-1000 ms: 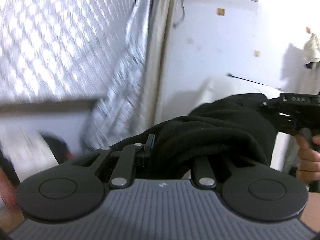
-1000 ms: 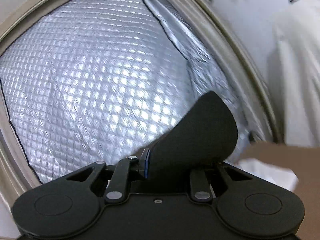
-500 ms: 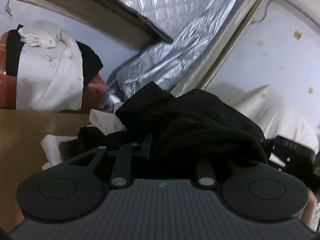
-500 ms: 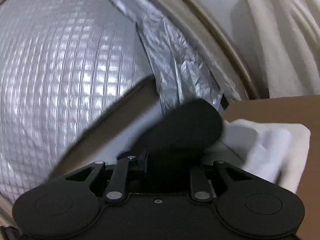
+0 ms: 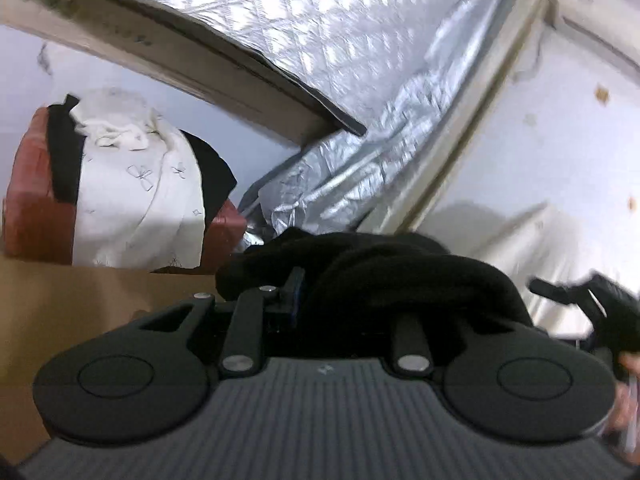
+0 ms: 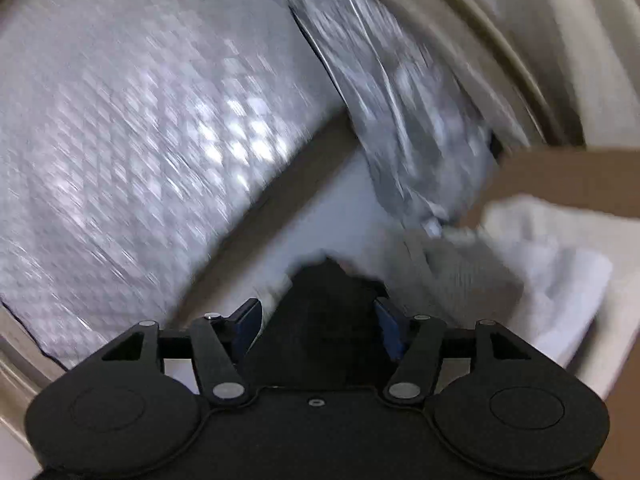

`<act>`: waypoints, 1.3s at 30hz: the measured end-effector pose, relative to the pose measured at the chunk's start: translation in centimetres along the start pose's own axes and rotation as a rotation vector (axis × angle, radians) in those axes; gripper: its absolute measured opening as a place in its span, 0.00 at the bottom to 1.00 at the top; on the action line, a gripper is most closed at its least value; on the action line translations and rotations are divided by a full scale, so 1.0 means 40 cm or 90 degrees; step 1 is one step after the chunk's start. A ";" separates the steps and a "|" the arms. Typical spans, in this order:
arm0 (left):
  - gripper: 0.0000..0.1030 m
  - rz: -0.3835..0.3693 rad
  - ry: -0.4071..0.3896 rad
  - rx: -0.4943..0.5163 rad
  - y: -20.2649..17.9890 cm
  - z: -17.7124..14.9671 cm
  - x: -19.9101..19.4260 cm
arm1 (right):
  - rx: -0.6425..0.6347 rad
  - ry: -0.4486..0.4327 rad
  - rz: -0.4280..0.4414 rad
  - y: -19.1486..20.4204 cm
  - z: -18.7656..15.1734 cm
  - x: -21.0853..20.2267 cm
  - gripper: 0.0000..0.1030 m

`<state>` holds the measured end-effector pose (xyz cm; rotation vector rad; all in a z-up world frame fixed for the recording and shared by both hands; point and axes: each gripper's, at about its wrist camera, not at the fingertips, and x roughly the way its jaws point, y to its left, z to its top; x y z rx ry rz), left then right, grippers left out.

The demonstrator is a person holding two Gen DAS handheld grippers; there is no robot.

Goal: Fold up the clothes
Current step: 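Lift the folded shirt with both grippers and carry it onto the clothes stack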

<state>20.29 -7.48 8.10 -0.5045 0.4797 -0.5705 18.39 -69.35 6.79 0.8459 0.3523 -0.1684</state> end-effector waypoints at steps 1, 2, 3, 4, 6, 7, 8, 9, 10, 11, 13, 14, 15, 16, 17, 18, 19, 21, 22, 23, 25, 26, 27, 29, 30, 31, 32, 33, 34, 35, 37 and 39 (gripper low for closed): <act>0.23 -0.008 0.007 -0.011 0.010 0.000 0.003 | -0.025 0.010 -0.021 0.010 -0.001 0.010 0.65; 0.23 -0.016 0.013 -0.025 0.023 0.001 0.004 | -0.051 0.014 -0.043 0.020 -0.005 0.014 0.65; 0.23 -0.025 0.018 -0.039 0.034 0.004 0.005 | -0.076 0.018 -0.065 0.030 -0.010 0.017 0.65; 0.23 -0.031 0.023 -0.050 0.044 0.006 0.009 | -0.089 0.019 -0.078 0.036 -0.015 0.016 0.65; 0.24 -0.036 0.029 -0.059 0.055 0.007 0.018 | -0.068 0.007 -0.068 0.035 -0.031 -0.007 0.65; 0.24 -0.037 0.032 -0.062 0.057 0.006 0.023 | -0.051 -0.003 -0.059 0.030 -0.043 -0.022 0.65; 0.24 -0.038 0.034 -0.067 0.062 0.002 0.027 | -0.033 -0.013 -0.051 0.025 -0.055 -0.037 0.65; 0.24 -0.040 0.036 -0.074 0.069 -0.002 0.031 | -0.017 -0.015 -0.043 0.021 -0.067 -0.046 0.66; 0.24 -0.042 0.040 -0.082 0.075 -0.004 0.033 | -0.009 -0.004 -0.042 0.022 -0.072 -0.042 0.67; 0.24 -0.046 0.043 -0.093 0.082 -0.006 0.034 | -0.013 0.004 -0.051 0.027 -0.069 -0.032 0.67; 0.24 -0.057 0.049 -0.122 0.099 -0.009 0.037 | -0.022 0.008 -0.066 0.033 -0.072 -0.007 0.67; 0.24 -0.063 0.052 -0.137 0.109 -0.012 0.041 | -0.024 0.009 -0.072 0.033 -0.073 0.006 0.68; 0.24 -0.067 0.054 -0.152 0.120 -0.016 0.047 | -0.026 0.011 -0.076 0.033 -0.073 0.018 0.67; 0.25 -0.072 0.057 -0.168 0.132 -0.021 0.054 | -0.030 0.008 -0.078 0.034 -0.070 0.029 0.66; 0.25 -0.076 0.058 -0.183 0.141 -0.025 0.059 | -0.043 0.004 -0.086 0.042 -0.068 0.042 0.50; 0.25 -0.081 0.058 -0.195 0.149 -0.026 0.063 | -0.066 0.007 -0.099 0.055 -0.064 0.057 0.21; 0.25 -0.085 0.058 -0.206 0.157 -0.027 0.067 | -0.104 0.011 -0.109 0.074 -0.060 0.071 0.18; 0.20 -0.076 0.048 -0.177 0.140 -0.004 0.072 | -0.202 -0.009 -0.127 0.132 -0.059 0.083 0.14; 0.18 -0.061 0.037 -0.145 0.116 0.017 0.071 | -0.248 -0.027 -0.135 0.163 -0.056 0.083 0.14; 0.17 -0.041 0.020 -0.105 0.084 0.040 0.064 | -0.281 -0.046 -0.137 0.192 -0.047 0.080 0.14; 0.17 0.002 -0.053 -0.006 -0.006 0.084 0.023 | -0.310 -0.086 -0.119 0.241 -0.006 0.062 0.13; 0.17 0.013 -0.102 0.034 -0.048 0.098 -0.003 | -0.325 -0.111 -0.097 0.266 0.016 0.044 0.13; 0.17 0.010 -0.142 0.054 -0.070 0.099 -0.018 | -0.339 -0.136 -0.070 0.285 0.033 0.022 0.13; 0.20 -0.004 -0.195 0.073 -0.087 0.091 -0.028 | -0.345 -0.177 -0.008 0.289 0.050 -0.026 0.13; 0.24 -0.005 -0.185 0.080 -0.085 0.085 -0.013 | -0.345 -0.185 0.007 0.279 0.054 -0.042 0.13; 0.29 0.001 -0.146 0.084 -0.075 0.078 0.018 | -0.348 -0.180 -0.004 0.259 0.051 -0.046 0.13; 0.40 0.010 -0.092 0.089 -0.062 0.068 0.058 | -0.351 -0.172 -0.026 0.230 0.044 -0.047 0.13; 0.47 0.024 -0.026 0.093 -0.047 0.054 0.103 | -0.347 -0.159 -0.062 0.190 0.031 -0.040 0.13; 0.51 0.039 0.026 0.098 -0.031 0.036 0.143 | -0.337 -0.144 -0.095 0.150 0.017 -0.030 0.13; 0.61 0.054 0.043 0.098 -0.019 0.020 0.162 | -0.326 -0.129 -0.127 0.107 0.000 -0.020 0.13; 0.85 0.090 0.027 0.062 0.006 0.015 0.158 | -0.309 -0.105 -0.166 0.035 -0.037 -0.006 0.13; 0.88 0.091 0.016 0.007 0.040 0.031 0.138 | -0.276 -0.108 -0.165 0.000 -0.054 -0.010 0.13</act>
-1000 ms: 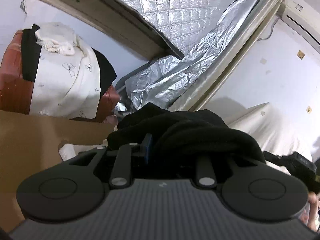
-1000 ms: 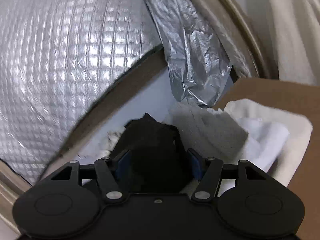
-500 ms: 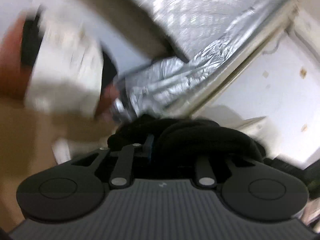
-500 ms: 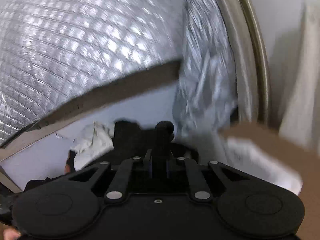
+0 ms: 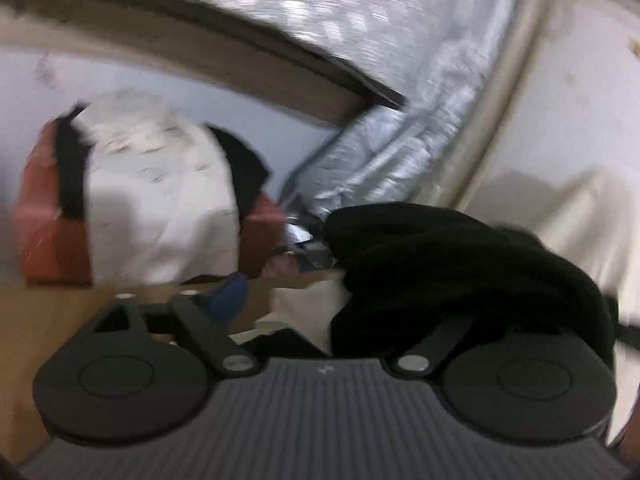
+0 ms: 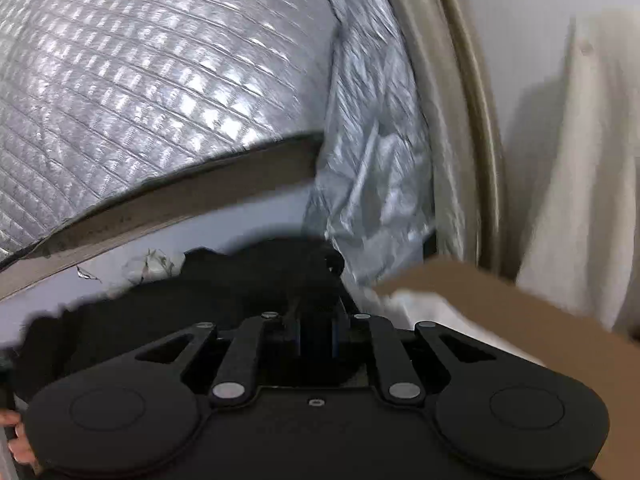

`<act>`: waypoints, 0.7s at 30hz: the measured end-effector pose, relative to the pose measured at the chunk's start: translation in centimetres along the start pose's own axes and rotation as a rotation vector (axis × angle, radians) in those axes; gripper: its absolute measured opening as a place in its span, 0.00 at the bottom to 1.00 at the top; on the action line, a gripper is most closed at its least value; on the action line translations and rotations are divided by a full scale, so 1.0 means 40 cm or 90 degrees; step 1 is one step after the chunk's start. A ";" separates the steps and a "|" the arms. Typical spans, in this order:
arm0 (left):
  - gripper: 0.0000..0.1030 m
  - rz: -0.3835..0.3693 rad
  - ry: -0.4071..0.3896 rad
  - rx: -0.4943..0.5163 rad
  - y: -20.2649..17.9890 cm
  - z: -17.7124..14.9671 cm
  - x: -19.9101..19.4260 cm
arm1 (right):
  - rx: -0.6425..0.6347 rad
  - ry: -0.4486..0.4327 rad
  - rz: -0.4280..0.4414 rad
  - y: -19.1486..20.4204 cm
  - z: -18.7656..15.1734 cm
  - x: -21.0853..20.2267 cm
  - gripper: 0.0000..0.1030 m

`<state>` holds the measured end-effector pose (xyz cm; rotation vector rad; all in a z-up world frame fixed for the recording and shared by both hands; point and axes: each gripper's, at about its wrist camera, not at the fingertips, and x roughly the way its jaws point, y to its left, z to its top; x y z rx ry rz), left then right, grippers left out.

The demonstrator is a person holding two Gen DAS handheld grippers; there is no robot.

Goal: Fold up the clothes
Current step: 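Lift the folded shirt with both grippers and carry it onto the clothes stack, then lower the shirt onto the stack top and open both grippers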

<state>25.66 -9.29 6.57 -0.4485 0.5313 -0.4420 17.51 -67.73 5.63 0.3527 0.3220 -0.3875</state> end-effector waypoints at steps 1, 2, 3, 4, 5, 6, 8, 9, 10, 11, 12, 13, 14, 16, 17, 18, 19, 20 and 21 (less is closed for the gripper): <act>0.88 -0.006 -0.005 -0.024 0.018 0.007 -0.007 | 0.016 0.003 0.000 -0.008 -0.005 0.000 0.13; 0.88 -0.003 -0.011 -0.048 0.037 0.011 -0.013 | 0.029 0.009 0.003 -0.010 0.004 -0.001 0.14; 0.88 0.004 -0.017 -0.073 0.059 0.013 -0.019 | 0.043 0.015 0.006 -0.011 0.014 -0.001 0.15; 0.88 0.016 -0.023 -0.099 0.080 0.014 -0.026 | 0.048 0.021 0.005 -0.009 0.025 -0.002 0.17; 0.88 0.028 -0.031 -0.129 0.101 0.015 -0.035 | 0.039 0.024 -0.008 0.002 0.038 -0.006 0.27; 0.88 0.029 -0.036 -0.160 0.118 0.016 -0.042 | 0.032 0.021 -0.031 0.015 0.048 -0.011 0.45; 0.87 0.008 -0.030 -0.212 0.141 0.016 -0.050 | 0.040 0.007 -0.075 0.028 0.066 -0.032 0.52; 0.87 -0.010 -0.018 -0.231 0.146 0.016 -0.048 | 0.056 0.004 -0.072 0.028 0.072 -0.047 0.52; 0.87 -0.027 -0.006 -0.251 0.151 0.015 -0.047 | 0.072 0.000 -0.055 0.027 0.071 -0.068 0.52; 0.86 -0.042 0.004 -0.269 0.156 0.013 -0.047 | 0.085 -0.006 -0.037 0.031 0.066 -0.092 0.52; 0.86 -0.056 0.015 -0.288 0.160 0.012 -0.046 | 0.097 -0.013 -0.019 0.035 0.060 -0.115 0.52; 0.86 -0.073 0.017 -0.313 0.169 0.010 -0.050 | 0.116 -0.019 -0.002 0.038 0.051 -0.140 0.53; 0.86 -0.089 0.012 -0.341 0.181 0.009 -0.057 | 0.145 -0.021 0.016 0.037 0.035 -0.161 0.54; 0.86 -0.114 -0.011 -0.378 0.201 0.010 -0.074 | 0.199 0.003 0.060 0.025 0.006 -0.166 0.55; 0.87 -0.121 -0.023 -0.387 0.209 0.014 -0.083 | 0.212 0.017 0.072 0.022 -0.001 -0.152 0.55; 0.87 -0.125 -0.026 -0.389 0.214 0.019 -0.089 | 0.219 0.025 0.078 0.022 -0.010 -0.145 0.55; 0.87 -0.129 -0.019 -0.382 0.215 0.022 -0.090 | 0.226 0.032 0.084 0.023 -0.019 -0.138 0.55; 0.87 -0.132 -0.008 -0.373 0.214 0.025 -0.087 | 0.230 0.039 0.088 0.024 -0.025 -0.130 0.55; 0.87 -0.133 0.008 -0.361 0.210 0.029 -0.082 | 0.229 0.043 0.089 0.027 -0.025 -0.119 0.55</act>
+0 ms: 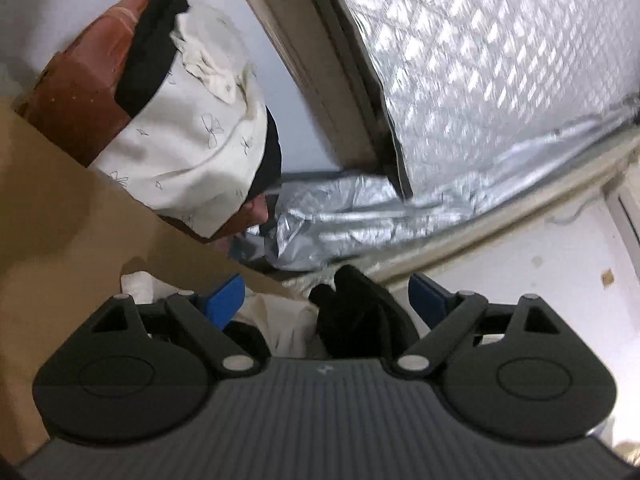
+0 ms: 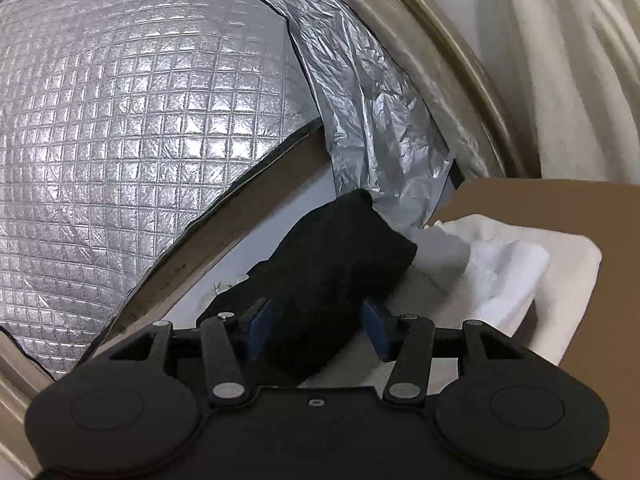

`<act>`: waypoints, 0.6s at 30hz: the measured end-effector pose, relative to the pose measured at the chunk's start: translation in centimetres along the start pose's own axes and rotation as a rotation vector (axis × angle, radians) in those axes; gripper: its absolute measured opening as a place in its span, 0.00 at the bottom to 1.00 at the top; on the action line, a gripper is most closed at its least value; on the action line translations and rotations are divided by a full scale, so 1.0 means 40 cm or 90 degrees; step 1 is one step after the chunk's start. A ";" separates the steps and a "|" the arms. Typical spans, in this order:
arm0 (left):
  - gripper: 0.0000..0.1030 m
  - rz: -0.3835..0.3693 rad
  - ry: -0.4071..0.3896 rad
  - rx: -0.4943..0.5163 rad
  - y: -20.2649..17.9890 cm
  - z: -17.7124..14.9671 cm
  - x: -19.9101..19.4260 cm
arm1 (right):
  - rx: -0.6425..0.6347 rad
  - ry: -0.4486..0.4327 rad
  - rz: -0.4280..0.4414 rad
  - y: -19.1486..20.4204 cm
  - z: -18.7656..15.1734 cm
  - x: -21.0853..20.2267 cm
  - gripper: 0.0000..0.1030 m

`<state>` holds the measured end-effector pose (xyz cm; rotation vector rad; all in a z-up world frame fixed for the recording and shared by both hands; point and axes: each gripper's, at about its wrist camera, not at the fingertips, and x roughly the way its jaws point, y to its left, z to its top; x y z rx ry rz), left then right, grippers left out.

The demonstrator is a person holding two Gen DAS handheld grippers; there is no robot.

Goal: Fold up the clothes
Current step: 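Lower the shirt onto the stack top and open both grippers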

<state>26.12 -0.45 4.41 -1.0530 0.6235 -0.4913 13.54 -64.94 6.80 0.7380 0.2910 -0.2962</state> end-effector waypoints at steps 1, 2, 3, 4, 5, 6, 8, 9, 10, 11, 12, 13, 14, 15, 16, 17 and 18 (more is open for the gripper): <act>0.87 0.007 0.021 0.011 -0.003 0.000 0.009 | -0.001 0.004 -0.006 0.002 0.003 0.014 0.55; 0.87 0.008 0.041 0.020 -0.005 -0.003 0.021 | 0.000 0.003 -0.016 0.005 0.006 0.027 0.55; 0.87 0.006 0.061 0.027 -0.004 -0.007 0.034 | 0.003 0.004 -0.030 0.003 0.009 0.038 0.60; 0.87 0.004 0.081 0.030 -0.003 -0.013 0.049 | 0.008 0.008 -0.049 -0.002 0.014 0.054 0.63; 0.86 0.000 0.096 0.030 -0.001 -0.022 0.064 | 0.013 0.008 -0.062 -0.007 0.018 0.067 0.65; 0.86 -0.007 0.103 0.031 0.000 -0.033 0.078 | 0.019 0.002 -0.062 -0.013 0.020 0.074 0.66; 0.86 -0.020 0.095 0.030 0.002 -0.056 0.098 | 0.018 -0.019 -0.055 -0.011 0.037 0.096 0.70; 0.86 -0.025 0.081 0.023 0.004 -0.066 0.105 | 0.014 -0.029 -0.052 -0.007 0.049 0.109 0.70; 0.86 -0.033 0.065 0.016 0.005 -0.075 0.111 | 0.010 -0.040 -0.049 -0.004 0.062 0.122 0.67; 0.82 -0.043 0.058 0.015 0.005 -0.083 0.118 | -0.004 -0.047 -0.048 0.007 0.075 0.135 0.43; 0.70 -0.055 0.060 0.024 -0.001 -0.089 0.123 | -0.032 -0.048 -0.052 0.029 0.091 0.145 0.16; 0.59 -0.069 0.065 0.037 -0.008 -0.094 0.129 | -0.061 -0.049 -0.055 0.051 0.106 0.155 0.15; 0.44 -0.081 0.064 0.048 -0.017 -0.100 0.132 | -0.093 -0.060 -0.055 0.076 0.116 0.152 0.15; 0.43 -0.089 0.057 0.055 -0.028 -0.104 0.130 | -0.131 -0.088 -0.051 0.107 0.118 0.128 0.14; 0.43 -0.096 0.046 0.062 -0.040 -0.108 0.125 | -0.169 -0.115 -0.046 0.137 0.119 0.104 0.14; 0.43 -0.101 0.041 0.071 -0.053 -0.112 0.121 | -0.207 -0.142 -0.041 0.167 0.120 0.080 0.14; 0.43 -0.105 0.040 0.082 -0.067 -0.115 0.117 | -0.226 -0.165 -0.035 0.184 0.120 0.055 0.14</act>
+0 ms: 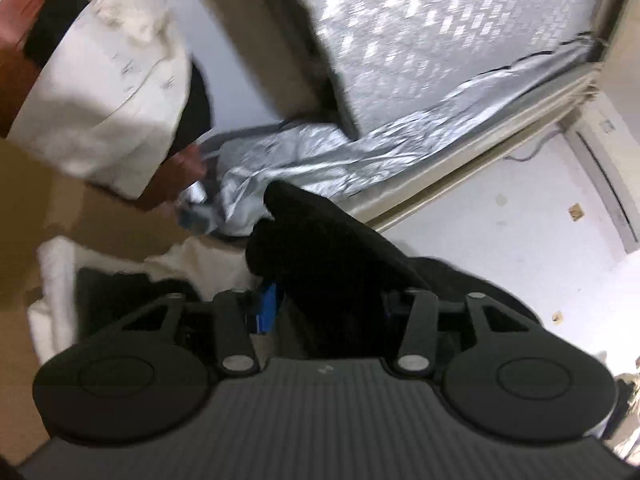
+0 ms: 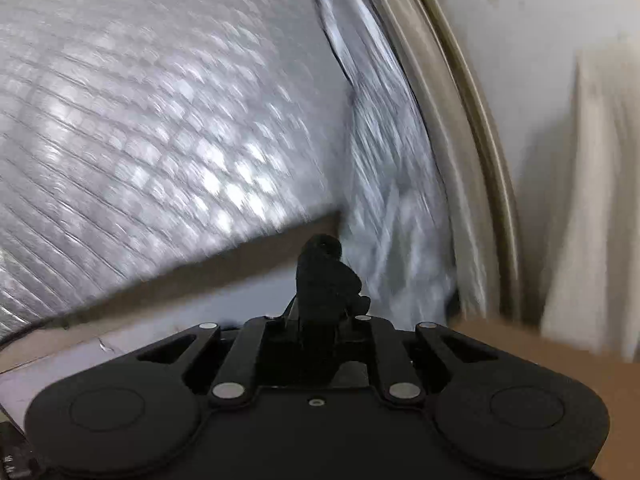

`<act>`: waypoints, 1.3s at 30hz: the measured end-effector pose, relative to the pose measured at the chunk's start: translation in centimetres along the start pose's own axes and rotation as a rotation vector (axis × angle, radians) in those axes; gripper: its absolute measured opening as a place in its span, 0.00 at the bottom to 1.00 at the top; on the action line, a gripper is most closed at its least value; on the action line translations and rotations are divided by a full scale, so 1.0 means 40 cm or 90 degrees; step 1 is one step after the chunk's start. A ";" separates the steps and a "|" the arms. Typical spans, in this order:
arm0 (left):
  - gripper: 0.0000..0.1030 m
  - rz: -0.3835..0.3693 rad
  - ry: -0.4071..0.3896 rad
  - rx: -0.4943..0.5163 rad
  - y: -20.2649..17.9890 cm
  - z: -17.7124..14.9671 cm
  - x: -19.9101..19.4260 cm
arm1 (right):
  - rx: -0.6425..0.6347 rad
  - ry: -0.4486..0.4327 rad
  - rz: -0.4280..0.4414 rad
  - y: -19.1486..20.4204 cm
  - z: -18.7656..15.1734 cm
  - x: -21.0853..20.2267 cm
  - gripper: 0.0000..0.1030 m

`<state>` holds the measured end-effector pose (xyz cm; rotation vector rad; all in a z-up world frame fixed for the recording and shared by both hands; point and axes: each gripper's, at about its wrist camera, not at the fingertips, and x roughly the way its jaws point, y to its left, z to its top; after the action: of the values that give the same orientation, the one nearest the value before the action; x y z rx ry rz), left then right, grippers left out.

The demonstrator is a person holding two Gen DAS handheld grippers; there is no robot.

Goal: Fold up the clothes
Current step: 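Lower the shirt onto the stack top and open both grippers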

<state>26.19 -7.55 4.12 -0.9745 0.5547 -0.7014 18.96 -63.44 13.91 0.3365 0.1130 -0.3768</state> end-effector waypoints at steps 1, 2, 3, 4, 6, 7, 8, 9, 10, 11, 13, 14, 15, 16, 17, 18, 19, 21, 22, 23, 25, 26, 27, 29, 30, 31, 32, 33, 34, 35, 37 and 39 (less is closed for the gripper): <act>0.44 -0.004 -0.001 0.011 -0.015 -0.002 -0.001 | 0.013 -0.011 0.003 -0.009 0.002 -0.022 0.14; 0.45 0.006 0.003 0.025 -0.029 -0.006 0.002 | 0.025 -0.005 -0.008 -0.027 -0.008 -0.031 0.14; 0.45 0.027 0.010 0.043 -0.043 -0.011 0.007 | 0.036 0.018 -0.038 -0.052 -0.029 -0.030 0.14; 0.45 0.047 0.013 0.062 -0.055 -0.019 0.012 | 0.046 0.040 -0.073 -0.075 -0.053 -0.027 0.14; 0.52 0.081 0.017 0.099 -0.076 -0.035 0.022 | 0.052 0.068 -0.141 -0.109 -0.113 -0.032 0.14; 0.54 0.096 0.021 0.110 -0.082 -0.040 0.026 | 0.038 0.066 -0.162 -0.109 -0.137 -0.043 0.14; 0.60 0.114 0.025 0.120 -0.089 -0.043 0.029 | 0.021 0.065 -0.179 -0.104 -0.150 -0.050 0.14; 0.66 0.136 0.024 0.133 -0.097 -0.046 0.028 | 0.010 0.073 -0.194 -0.101 -0.153 -0.046 0.15; 0.66 0.158 0.019 0.147 -0.105 -0.048 0.025 | -0.001 0.081 -0.209 -0.098 -0.156 -0.043 0.17; 0.67 0.189 0.021 0.172 -0.118 -0.048 0.023 | -0.008 0.088 -0.227 -0.098 -0.152 -0.041 0.33; 0.68 0.274 0.042 0.251 -0.158 -0.046 0.021 | -0.029 0.056 -0.302 -0.097 -0.111 -0.052 0.44; 0.68 0.317 0.034 0.301 -0.187 -0.046 0.013 | -0.052 0.030 -0.348 -0.088 -0.090 -0.060 0.47; 0.68 0.351 0.009 0.343 -0.216 -0.046 -0.003 | -0.075 0.010 -0.372 -0.074 -0.071 -0.070 0.51; 0.68 0.359 -0.016 0.363 -0.239 -0.042 -0.024 | -0.080 0.002 -0.364 -0.068 -0.048 -0.080 0.50; 0.68 0.320 -0.039 0.353 -0.255 -0.035 -0.050 | -0.085 0.008 -0.334 -0.061 -0.027 -0.082 0.50; 0.68 0.260 -0.062 0.333 -0.267 -0.026 -0.080 | -0.088 0.037 -0.270 -0.054 -0.009 -0.071 0.50; 0.68 0.201 -0.079 0.316 -0.276 -0.022 -0.103 | -0.090 0.066 -0.206 -0.047 0.008 -0.060 0.49; 0.69 0.095 -0.075 0.302 -0.289 -0.024 -0.118 | -0.093 0.135 -0.099 -0.027 0.027 -0.015 0.48; 0.69 0.080 -0.052 0.300 -0.293 -0.029 -0.109 | -0.087 0.161 -0.066 -0.021 0.027 0.010 0.47; 0.69 0.086 -0.031 0.301 -0.295 -0.036 -0.094 | -0.087 0.175 -0.050 -0.013 0.024 0.037 0.47; 0.70 0.113 0.014 0.310 -0.284 -0.056 -0.053 | -0.111 0.227 -0.030 0.001 0.008 0.101 0.47; 0.71 0.142 0.046 0.306 -0.271 -0.065 -0.024 | -0.118 0.268 -0.020 -0.001 -0.005 0.138 0.47; 0.71 0.180 0.086 0.285 -0.246 -0.073 0.010 | -0.126 0.288 -0.033 -0.006 -0.019 0.170 0.46; 0.77 0.236 0.155 0.226 -0.187 -0.087 0.068 | -0.125 0.285 -0.076 -0.032 -0.038 0.216 0.42; 0.86 0.239 0.171 0.196 -0.159 -0.093 0.082 | -0.118 0.282 -0.091 -0.049 -0.044 0.235 0.36; 0.87 0.234 0.183 0.164 -0.135 -0.093 0.091 | -0.108 0.276 -0.108 -0.064 -0.049 0.253 0.31; 0.87 0.228 0.187 0.151 -0.125 -0.091 0.094 | -0.095 0.267 -0.126 -0.078 -0.054 0.267 0.26; 0.88 0.227 0.189 0.155 -0.125 -0.090 0.094 | -0.086 0.259 -0.136 -0.094 -0.065 0.277 0.26; 0.88 0.226 0.191 0.160 -0.125 -0.089 0.094 | -0.078 0.252 -0.136 -0.103 -0.076 0.281 0.26; 0.88 0.231 0.190 0.166 -0.130 -0.089 0.090 | -0.070 0.247 -0.132 -0.105 -0.089 0.284 0.26; 0.85 0.249 0.172 0.187 -0.157 -0.090 0.069 | -0.078 0.241 -0.126 -0.098 -0.100 0.279 0.26; 0.80 0.263 0.107 0.267 -0.227 -0.088 0.026 | -0.087 0.228 -0.132 -0.072 -0.087 0.258 0.29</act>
<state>21.84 -13.68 10.39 -0.3936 0.6967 -0.4999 27.27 -68.29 8.02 0.2554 0.5244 -0.5086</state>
